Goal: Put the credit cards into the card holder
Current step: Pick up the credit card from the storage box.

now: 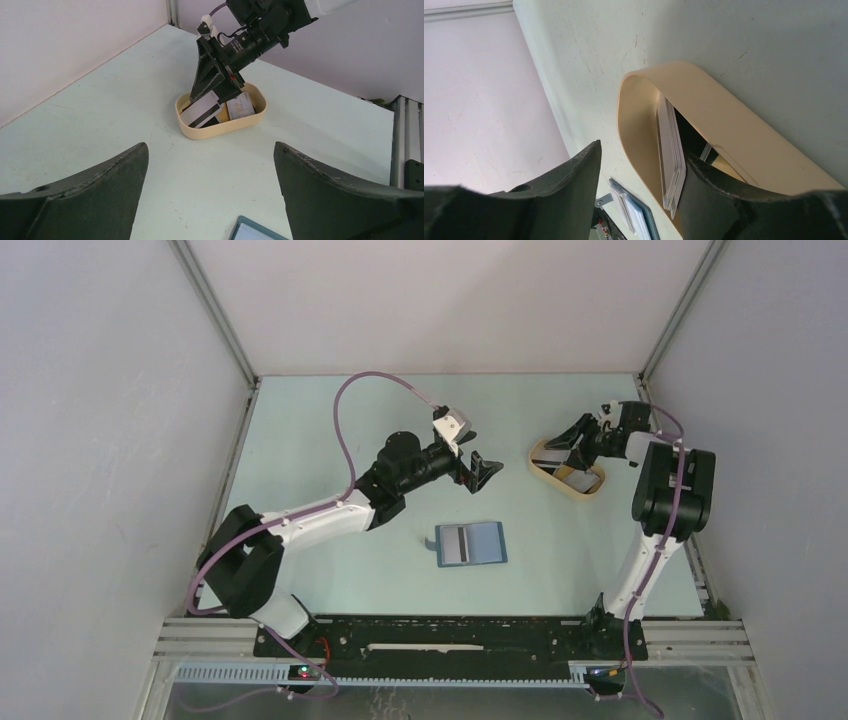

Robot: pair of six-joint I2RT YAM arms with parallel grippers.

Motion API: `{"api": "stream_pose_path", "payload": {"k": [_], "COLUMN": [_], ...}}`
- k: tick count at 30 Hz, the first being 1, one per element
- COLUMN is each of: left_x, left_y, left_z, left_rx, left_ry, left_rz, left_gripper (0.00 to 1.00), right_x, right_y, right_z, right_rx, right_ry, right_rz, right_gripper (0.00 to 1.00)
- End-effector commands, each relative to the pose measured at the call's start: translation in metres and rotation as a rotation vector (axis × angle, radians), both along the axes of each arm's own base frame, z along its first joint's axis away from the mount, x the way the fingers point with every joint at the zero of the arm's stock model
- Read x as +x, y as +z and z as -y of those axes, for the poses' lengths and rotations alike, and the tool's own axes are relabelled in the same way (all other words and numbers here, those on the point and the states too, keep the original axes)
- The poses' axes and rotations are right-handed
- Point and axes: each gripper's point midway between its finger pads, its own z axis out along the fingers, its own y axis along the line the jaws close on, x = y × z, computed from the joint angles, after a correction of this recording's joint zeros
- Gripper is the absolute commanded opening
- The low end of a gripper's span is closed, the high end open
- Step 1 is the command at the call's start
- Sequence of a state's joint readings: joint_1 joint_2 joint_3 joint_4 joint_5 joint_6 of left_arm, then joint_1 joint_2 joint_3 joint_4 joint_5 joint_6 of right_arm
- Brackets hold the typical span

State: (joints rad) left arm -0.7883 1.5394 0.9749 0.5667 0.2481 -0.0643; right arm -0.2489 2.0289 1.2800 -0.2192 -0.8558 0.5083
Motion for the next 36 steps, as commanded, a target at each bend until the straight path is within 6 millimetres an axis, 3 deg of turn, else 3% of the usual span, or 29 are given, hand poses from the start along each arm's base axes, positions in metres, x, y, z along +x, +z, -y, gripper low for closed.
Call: {"api": "stream_pose_path", "payload": {"k": [1,18,31,36], "left_x": [0.001,0.002,0.002,0.002], "left_y": [0.012,0.012,0.012,0.012], "left_z": [0.000,-0.002,-0.003,-0.003], "left_rx": [-0.034,-0.034,-0.034,-0.035], "left_ry": [-0.009,-0.006,-0.005,-0.006], "left_rz": [0.019,0.020,0.018,0.017], "left_gripper": [1.00,1.00,1.00,1.00], "right_x": [0.006,-0.011,-0.019,-0.021], "right_y": [0.031,0.027,0.020,0.016], "right_z": [0.006,0.027,0.043,0.046], "right_rx": [0.004,-0.007,-0.012,-0.015], "right_ry": [-0.006,-0.022,-0.052,-0.060], "right_rz": [0.080,0.067,0.044,0.034], "right_gripper": [0.62,0.60,0.49,0.35]}}
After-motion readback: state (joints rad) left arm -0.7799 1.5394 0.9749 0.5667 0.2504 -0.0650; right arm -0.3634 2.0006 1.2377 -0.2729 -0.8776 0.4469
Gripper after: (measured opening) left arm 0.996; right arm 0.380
